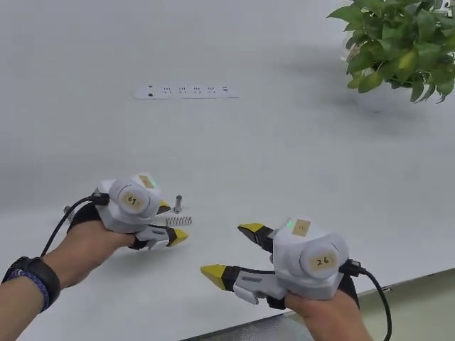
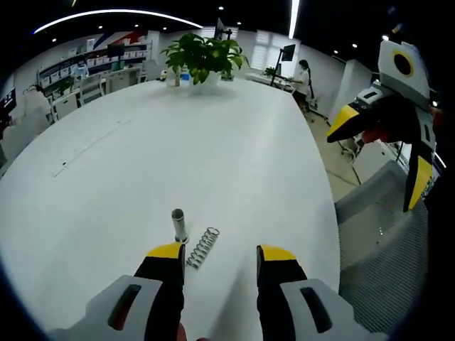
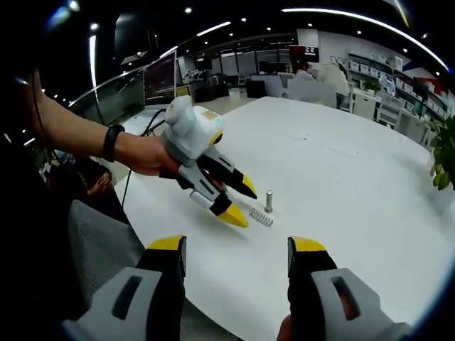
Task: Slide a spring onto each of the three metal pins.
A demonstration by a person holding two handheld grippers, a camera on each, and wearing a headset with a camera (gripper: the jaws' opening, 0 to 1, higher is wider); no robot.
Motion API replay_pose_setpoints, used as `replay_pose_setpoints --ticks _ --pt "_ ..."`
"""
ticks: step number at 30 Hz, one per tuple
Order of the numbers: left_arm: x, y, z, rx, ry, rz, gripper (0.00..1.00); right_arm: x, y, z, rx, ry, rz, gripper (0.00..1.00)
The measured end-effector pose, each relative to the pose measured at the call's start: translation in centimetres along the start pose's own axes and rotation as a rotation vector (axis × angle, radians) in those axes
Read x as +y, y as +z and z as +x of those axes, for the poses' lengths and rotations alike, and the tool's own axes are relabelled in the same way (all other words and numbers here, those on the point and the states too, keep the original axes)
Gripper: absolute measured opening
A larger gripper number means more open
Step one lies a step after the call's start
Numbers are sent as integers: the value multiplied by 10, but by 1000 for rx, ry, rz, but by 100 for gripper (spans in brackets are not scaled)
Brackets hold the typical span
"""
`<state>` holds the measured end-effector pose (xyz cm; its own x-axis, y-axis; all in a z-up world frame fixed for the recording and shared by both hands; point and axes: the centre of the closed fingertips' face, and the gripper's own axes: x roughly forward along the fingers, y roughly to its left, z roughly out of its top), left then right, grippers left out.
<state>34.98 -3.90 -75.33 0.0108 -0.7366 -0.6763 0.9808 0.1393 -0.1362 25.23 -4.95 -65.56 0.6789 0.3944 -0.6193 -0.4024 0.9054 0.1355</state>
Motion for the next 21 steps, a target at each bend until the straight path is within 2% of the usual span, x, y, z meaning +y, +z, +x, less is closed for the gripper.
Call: replay_pose_setpoints --ticks 2,5,11,15,17,18,21 --pt "1 -2 5 2 -8 -24 33 0 0 0 0 2 4 56" --pt "4 -9 13 24 -2 -26 32 0 -1 1 1 5 7 55" --pt "5 -15 23 41 0 -53 31 -1 -6 2 13 14 13 55" --pt "7 -22 28 62 11 -42 28 -3 -6 2 12 14 18 55" --pt "8 -21 29 54 19 -28 25 -5 -7 1 12 14 18 55" --pt "8 -23 28 65 22 -40 23 -5 -7 2 13 13 19 54" --pt "11 -21 30 59 35 -46 20 -7 -8 2 11 14 22 54"
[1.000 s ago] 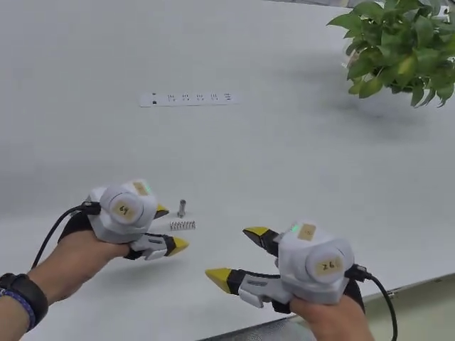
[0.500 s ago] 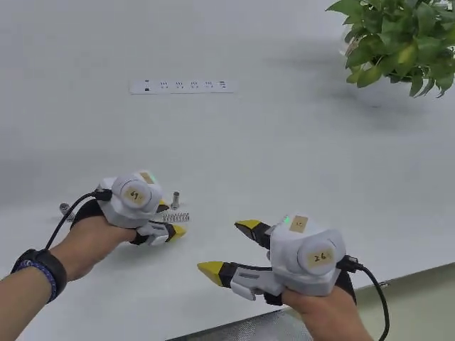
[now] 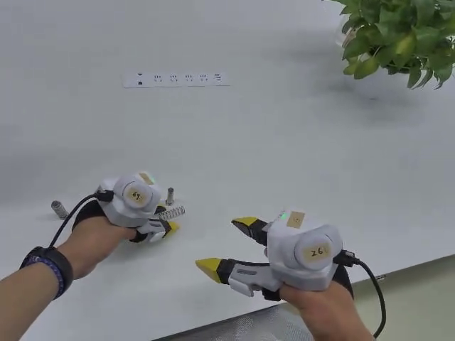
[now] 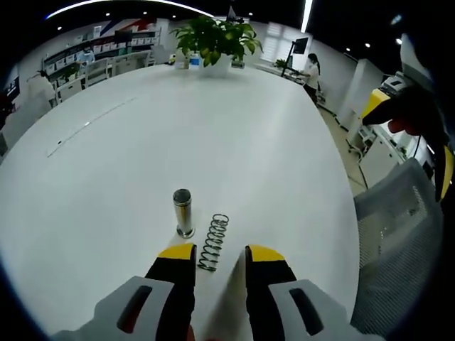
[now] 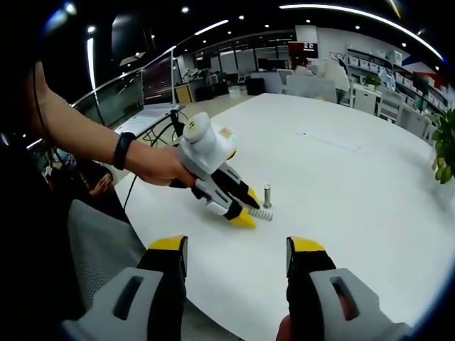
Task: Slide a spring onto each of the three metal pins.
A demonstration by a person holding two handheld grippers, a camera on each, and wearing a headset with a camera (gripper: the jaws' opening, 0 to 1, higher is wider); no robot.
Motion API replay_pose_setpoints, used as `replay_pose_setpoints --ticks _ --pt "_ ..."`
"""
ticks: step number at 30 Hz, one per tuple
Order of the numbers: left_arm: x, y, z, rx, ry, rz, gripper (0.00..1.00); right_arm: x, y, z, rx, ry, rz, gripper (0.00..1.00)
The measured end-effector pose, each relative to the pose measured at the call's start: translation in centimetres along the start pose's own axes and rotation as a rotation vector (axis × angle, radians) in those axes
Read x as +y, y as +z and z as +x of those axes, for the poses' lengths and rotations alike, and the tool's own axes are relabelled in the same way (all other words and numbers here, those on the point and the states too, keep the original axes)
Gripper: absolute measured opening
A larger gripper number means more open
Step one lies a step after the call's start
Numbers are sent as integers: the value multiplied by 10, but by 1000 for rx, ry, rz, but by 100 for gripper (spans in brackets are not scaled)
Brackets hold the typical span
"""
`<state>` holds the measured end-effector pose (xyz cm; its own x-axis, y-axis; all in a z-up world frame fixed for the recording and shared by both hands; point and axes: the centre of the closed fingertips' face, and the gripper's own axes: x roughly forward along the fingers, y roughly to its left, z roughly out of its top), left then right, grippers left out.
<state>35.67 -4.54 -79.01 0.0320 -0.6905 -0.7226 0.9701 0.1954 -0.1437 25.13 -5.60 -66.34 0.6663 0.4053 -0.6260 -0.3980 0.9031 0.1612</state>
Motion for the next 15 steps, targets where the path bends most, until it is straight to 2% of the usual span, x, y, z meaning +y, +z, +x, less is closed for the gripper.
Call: replay_pose_setpoints --ticks 2,3,4,5,7,9,13,15 --pt "5 0 0 6 36 27 14 0 0 0 0 2 -1 54" --pt "7 -1 0 14 53 53 7 0 0 0 1 2 -1 54" --pt "5 -4 -1 27 57 48 4 -1 0 0 0 2 -1 54" --pt "7 -2 0 17 63 62 3 -1 0 0 -1 2 -1 54" --pt "4 -3 1 29 45 36 3 -2 0 0 -5 -1 2 54" --pt "3 -4 1 41 43 36 3 -2 0 0 -7 -2 5 54" --pt "-10 -11 -5 68 17 39 2 -1 -2 0 -7 1 6 54" --pt "-15 -13 -10 65 16 38 2 -1 -2 0 -14 0 13 54"
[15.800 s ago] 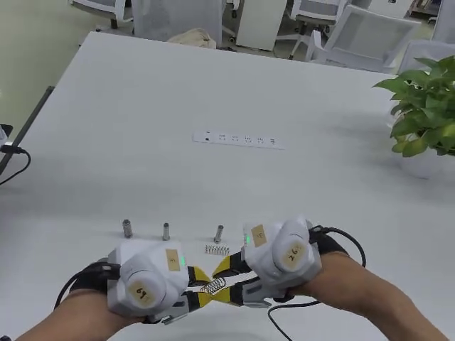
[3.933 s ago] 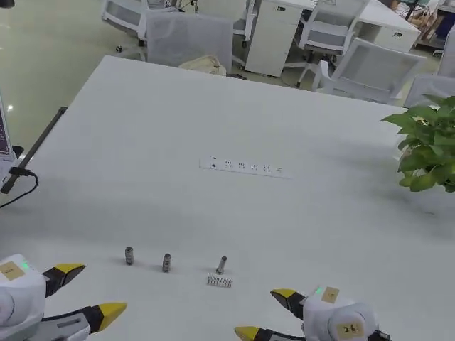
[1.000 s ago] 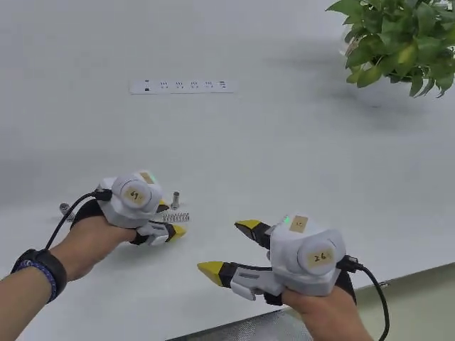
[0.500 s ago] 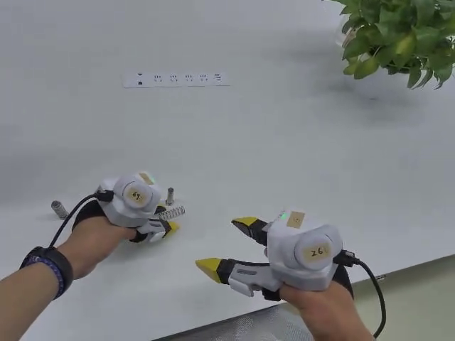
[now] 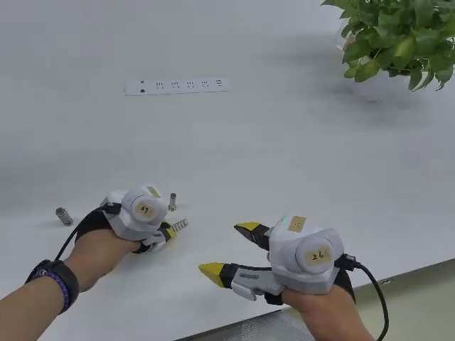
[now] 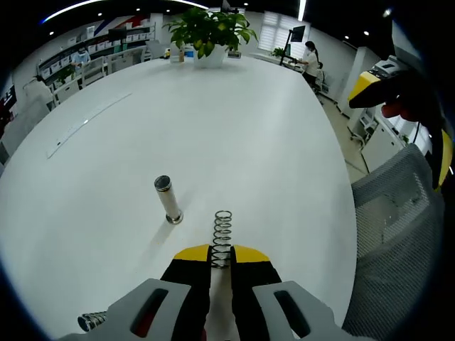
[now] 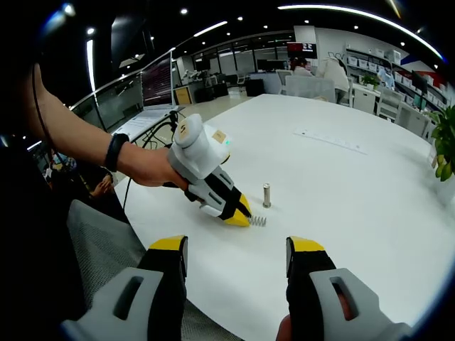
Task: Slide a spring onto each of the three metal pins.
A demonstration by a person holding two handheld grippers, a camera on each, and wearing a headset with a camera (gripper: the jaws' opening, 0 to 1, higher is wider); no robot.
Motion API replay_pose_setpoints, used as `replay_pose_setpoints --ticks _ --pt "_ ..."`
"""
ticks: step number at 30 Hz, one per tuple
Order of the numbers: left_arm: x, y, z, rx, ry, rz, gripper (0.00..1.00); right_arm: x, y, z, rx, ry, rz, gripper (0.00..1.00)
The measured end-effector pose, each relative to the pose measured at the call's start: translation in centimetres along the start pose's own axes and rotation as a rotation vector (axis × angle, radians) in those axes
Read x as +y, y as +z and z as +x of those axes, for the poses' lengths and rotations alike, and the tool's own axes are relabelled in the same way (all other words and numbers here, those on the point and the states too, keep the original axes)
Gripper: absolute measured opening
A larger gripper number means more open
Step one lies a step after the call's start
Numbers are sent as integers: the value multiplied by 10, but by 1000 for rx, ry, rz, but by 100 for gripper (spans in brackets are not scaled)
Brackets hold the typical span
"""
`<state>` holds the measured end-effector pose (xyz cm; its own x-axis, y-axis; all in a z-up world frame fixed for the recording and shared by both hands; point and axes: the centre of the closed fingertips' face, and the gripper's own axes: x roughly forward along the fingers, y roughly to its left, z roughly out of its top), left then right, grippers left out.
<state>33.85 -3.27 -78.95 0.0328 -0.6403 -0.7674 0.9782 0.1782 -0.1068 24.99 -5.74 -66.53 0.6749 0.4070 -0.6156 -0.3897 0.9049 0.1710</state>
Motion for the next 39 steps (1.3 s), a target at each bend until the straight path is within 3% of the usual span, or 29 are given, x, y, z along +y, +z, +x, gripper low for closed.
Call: replay_pose_setpoints --ticks 5,11,23,32,39 --pt "-13 -3 -17 -8 4 -1 2 1 -6 0 -7 10 23 54" --pt "-22 4 -40 -62 14 -18 2 5 -8 -3 -10 32 19 53" --pt "-29 15 -81 -147 55 -16 2 17 -4 -3 -18 76 -8 52" --pt "-33 18 -101 -176 73 2 2 26 -2 -1 -30 107 -13 50" --pt "-36 18 -109 -184 74 27 2 29 0 -1 -43 102 -3 47"
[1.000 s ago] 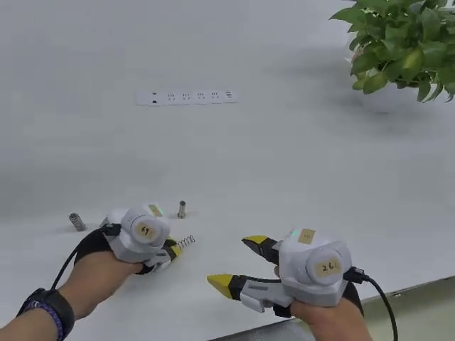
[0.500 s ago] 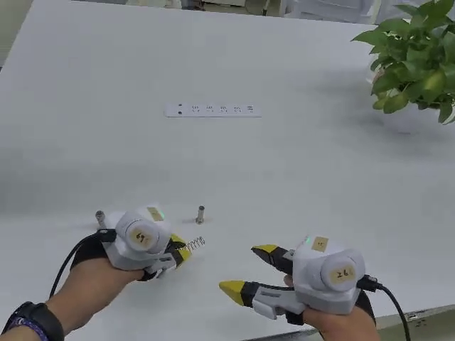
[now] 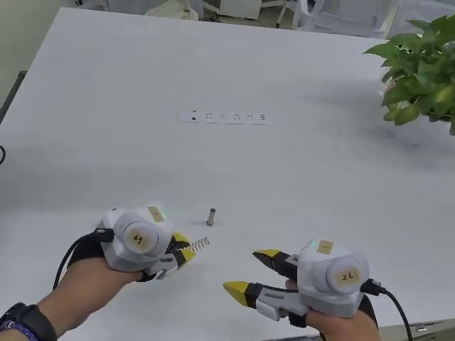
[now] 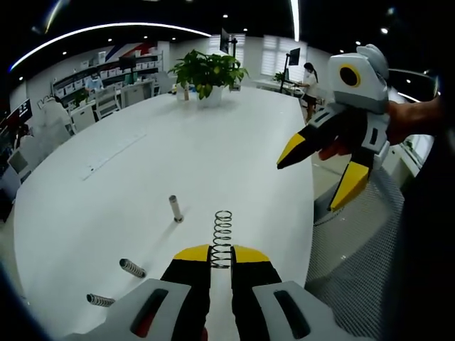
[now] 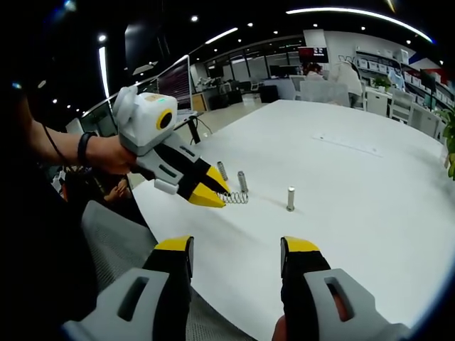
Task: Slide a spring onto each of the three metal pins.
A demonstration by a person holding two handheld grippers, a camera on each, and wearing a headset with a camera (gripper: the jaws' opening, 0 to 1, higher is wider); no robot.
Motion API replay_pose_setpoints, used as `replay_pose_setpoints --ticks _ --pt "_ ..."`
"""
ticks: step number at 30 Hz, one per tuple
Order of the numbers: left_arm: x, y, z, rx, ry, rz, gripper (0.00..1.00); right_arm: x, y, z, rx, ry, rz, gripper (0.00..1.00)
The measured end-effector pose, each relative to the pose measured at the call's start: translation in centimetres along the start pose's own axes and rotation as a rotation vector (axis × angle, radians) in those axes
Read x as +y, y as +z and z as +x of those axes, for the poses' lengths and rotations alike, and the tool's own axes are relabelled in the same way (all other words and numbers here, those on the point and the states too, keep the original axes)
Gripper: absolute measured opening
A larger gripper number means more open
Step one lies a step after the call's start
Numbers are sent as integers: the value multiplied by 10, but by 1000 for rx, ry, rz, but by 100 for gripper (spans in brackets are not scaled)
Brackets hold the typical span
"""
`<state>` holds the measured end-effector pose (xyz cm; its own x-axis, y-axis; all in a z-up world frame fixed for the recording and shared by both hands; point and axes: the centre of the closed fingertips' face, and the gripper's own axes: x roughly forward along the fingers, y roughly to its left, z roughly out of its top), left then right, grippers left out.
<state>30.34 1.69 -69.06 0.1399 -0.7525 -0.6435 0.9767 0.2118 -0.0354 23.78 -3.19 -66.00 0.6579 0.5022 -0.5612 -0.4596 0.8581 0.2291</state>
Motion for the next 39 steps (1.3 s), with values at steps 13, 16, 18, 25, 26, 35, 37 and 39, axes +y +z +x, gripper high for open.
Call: replay_pose_setpoints --ticks 13,16,18,25,26,35,37,39 --pt "-13 13 -9 -20 -27 73 2 5 0 -1 -10 -1 2 47" --pt "-17 15 -10 -24 -41 85 2 5 1 -1 -9 -4 -3 47" --pt "-20 16 -10 -26 -56 95 2 5 3 -1 -16 -1 -3 47" --pt "-34 18 -12 -16 -115 175 2 9 5 1 -16 13 -13 45" --pt "-35 19 -12 -17 -121 177 2 10 5 1 -13 18 -16 45" --pt "-52 24 -11 -20 -158 233 2 25 9 5 -25 86 -16 40" --pt "-55 26 -12 -25 -163 236 2 28 12 5 -32 97 -11 39" --pt "-56 26 -12 -24 -166 244 2 30 13 5 -32 103 -14 39"
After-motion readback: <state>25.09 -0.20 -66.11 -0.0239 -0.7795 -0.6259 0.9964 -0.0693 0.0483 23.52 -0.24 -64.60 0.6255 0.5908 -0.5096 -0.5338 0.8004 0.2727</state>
